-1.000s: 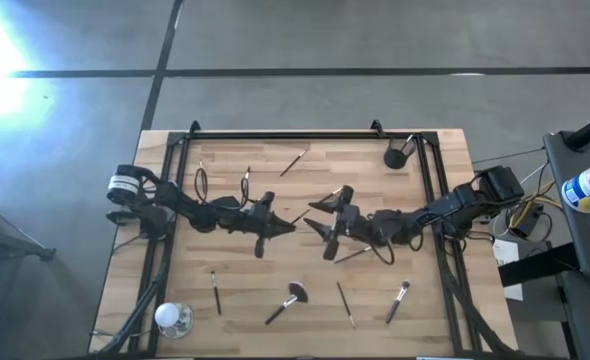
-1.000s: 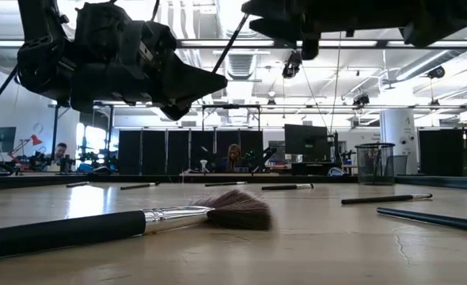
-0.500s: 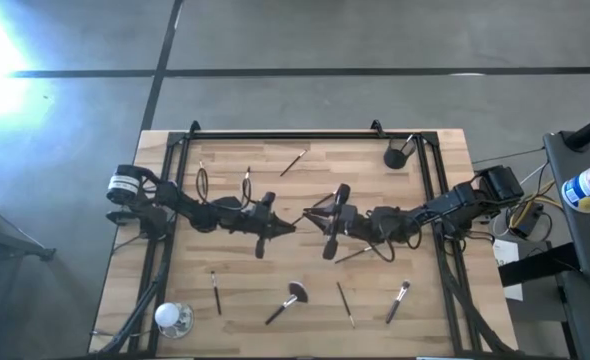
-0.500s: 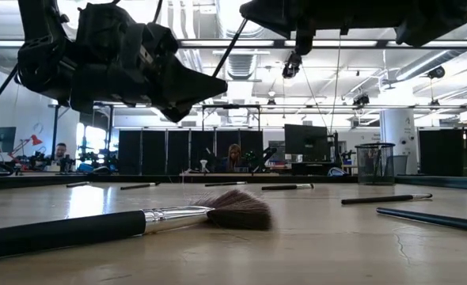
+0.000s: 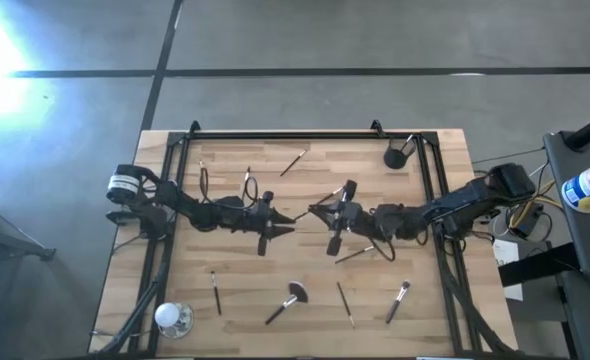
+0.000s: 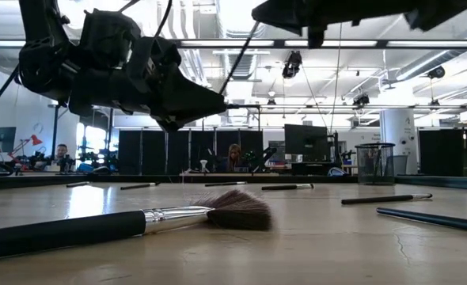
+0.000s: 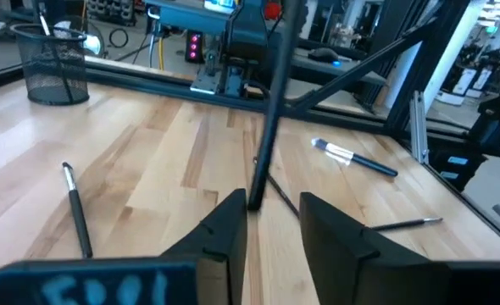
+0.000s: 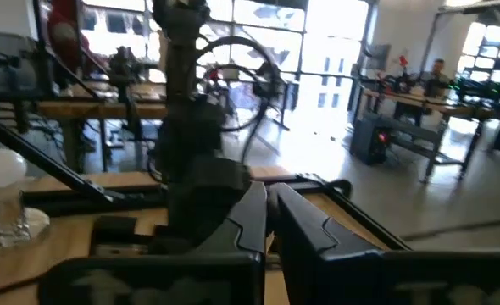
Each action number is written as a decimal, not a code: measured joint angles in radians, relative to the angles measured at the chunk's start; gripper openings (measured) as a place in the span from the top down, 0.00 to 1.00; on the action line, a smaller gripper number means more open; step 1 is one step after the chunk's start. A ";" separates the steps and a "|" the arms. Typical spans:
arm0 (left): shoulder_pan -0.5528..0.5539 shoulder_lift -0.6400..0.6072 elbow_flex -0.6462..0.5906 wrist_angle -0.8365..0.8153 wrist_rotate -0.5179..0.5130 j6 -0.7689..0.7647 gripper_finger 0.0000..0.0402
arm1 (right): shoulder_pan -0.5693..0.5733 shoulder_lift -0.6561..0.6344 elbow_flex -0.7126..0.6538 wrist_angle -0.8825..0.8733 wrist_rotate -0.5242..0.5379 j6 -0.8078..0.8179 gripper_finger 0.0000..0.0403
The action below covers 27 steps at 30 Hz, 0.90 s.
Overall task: Put items in baskets/containers
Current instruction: Put the eyeshadow brush into the pen holder
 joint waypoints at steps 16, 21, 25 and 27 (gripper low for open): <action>0.000 -0.002 -0.017 0.000 0.006 0.039 0.74 | -0.210 -0.538 -0.001 -0.881 0.510 0.206 0.98; 0.000 -0.002 -0.017 0.000 0.006 0.039 0.74 | -0.463 -0.552 -0.007 -0.956 0.519 0.222 0.98; 0.000 -0.002 -0.018 -0.001 0.006 0.039 0.74 | -0.653 -0.529 -0.009 -0.962 0.451 0.220 0.98; 0.000 -0.002 -0.022 -0.003 0.006 0.039 0.74 | -0.732 -0.519 -0.010 -0.980 0.392 0.258 0.98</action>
